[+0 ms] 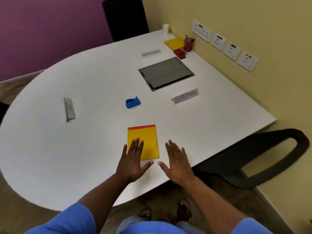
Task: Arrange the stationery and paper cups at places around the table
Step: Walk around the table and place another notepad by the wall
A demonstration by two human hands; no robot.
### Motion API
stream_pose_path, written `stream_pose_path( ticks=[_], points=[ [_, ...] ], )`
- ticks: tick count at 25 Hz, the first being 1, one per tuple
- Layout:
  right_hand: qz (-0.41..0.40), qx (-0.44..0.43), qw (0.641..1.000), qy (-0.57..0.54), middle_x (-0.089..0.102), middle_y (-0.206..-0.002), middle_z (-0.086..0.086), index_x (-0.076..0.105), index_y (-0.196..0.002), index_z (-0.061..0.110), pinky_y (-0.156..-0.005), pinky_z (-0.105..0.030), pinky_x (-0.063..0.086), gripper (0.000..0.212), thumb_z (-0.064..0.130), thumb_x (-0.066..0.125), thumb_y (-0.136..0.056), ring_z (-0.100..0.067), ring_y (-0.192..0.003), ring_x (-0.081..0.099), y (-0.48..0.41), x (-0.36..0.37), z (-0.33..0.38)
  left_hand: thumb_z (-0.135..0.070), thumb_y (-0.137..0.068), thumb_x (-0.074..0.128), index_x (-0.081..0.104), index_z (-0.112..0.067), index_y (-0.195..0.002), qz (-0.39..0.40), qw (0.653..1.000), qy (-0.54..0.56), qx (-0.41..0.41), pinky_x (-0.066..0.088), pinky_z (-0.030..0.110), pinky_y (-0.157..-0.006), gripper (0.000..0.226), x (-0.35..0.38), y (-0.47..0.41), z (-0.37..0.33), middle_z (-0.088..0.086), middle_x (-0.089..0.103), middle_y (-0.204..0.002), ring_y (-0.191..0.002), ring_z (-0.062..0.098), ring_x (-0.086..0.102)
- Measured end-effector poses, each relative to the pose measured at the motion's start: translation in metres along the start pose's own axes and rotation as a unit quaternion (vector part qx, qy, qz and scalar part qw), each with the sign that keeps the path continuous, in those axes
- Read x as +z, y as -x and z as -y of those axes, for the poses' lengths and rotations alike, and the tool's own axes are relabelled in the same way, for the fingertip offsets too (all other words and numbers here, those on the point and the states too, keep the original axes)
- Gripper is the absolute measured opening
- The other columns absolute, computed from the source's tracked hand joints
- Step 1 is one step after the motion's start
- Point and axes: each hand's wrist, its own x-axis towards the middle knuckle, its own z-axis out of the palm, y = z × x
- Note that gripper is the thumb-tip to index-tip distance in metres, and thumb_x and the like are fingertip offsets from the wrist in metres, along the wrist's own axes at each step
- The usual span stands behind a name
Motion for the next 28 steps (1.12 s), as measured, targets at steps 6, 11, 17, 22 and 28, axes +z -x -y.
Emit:
stream_pose_path(
  ticks=[6,11,17,22,28],
  points=[
    [0.083,-0.052,0.995,0.003,-0.014,-0.170,-0.001,-0.008,-0.162,0.021,-0.127,-0.047,-0.005,0.087,0.071,0.023,-0.099,-0.019,-0.157,-0.010,-0.055,-0.009,-0.028,-0.083,-0.094,0.024,-0.002,-0.021,-0.164,-0.012,0.999,0.018,-0.045,-0.004,0.048,-0.127,0.097,-0.002,-0.020,-0.019,-0.001,-0.011,-0.171,-0.158,0.017,-0.012],
    [0.090,-0.055,0.994,-0.029,-0.007,-0.171,-0.002,-0.003,-0.163,0.019,-0.126,-0.047,-0.002,0.087,0.068,0.030,-0.099,-0.021,-0.158,-0.002,-0.103,-0.001,-0.016,-0.082,-0.092,0.016,-0.002,-0.019,-0.164,0.002,0.993,0.051,-0.102,0.001,0.048,-0.128,0.097,0.012,-0.043,0.015,0.002,-0.011,-0.171,-0.158,0.019,-0.007],
    [0.097,0.016,0.991,-0.092,0.009,-0.170,-0.008,0.006,-0.162,0.016,-0.126,-0.044,0.014,0.088,0.062,0.045,-0.099,-0.025,-0.156,0.014,-0.166,0.021,-0.005,-0.070,-0.095,0.045,0.011,-0.010,-0.163,0.063,0.954,0.141,-0.257,0.023,0.052,-0.123,0.097,0.040,-0.094,0.057,0.012,0.013,-0.171,-0.155,0.031,0.024],
    [0.134,0.107,0.971,-0.168,0.009,-0.170,-0.009,0.004,-0.163,0.017,-0.121,-0.042,0.023,0.089,0.056,0.052,-0.098,-0.029,-0.155,0.016,-0.188,0.051,0.007,-0.052,-0.092,0.067,0.017,-0.007,-0.161,0.097,0.882,0.269,-0.374,0.039,0.051,-0.112,0.097,0.062,-0.124,0.070,0.015,0.032,-0.163,-0.144,0.037,0.040],
    [0.105,0.181,0.954,-0.215,0.025,-0.165,-0.013,0.013,-0.161,0.011,-0.120,-0.043,0.026,0.088,0.044,0.063,-0.097,-0.033,-0.151,0.026,-0.200,0.065,0.028,-0.041,-0.092,0.071,0.047,-0.008,-0.145,0.066,0.823,0.345,-0.446,0.047,0.050,-0.105,0.067,0.066,-0.146,0.082,0.017,0.053,-0.141,-0.131,0.038,0.053]
  ],
)
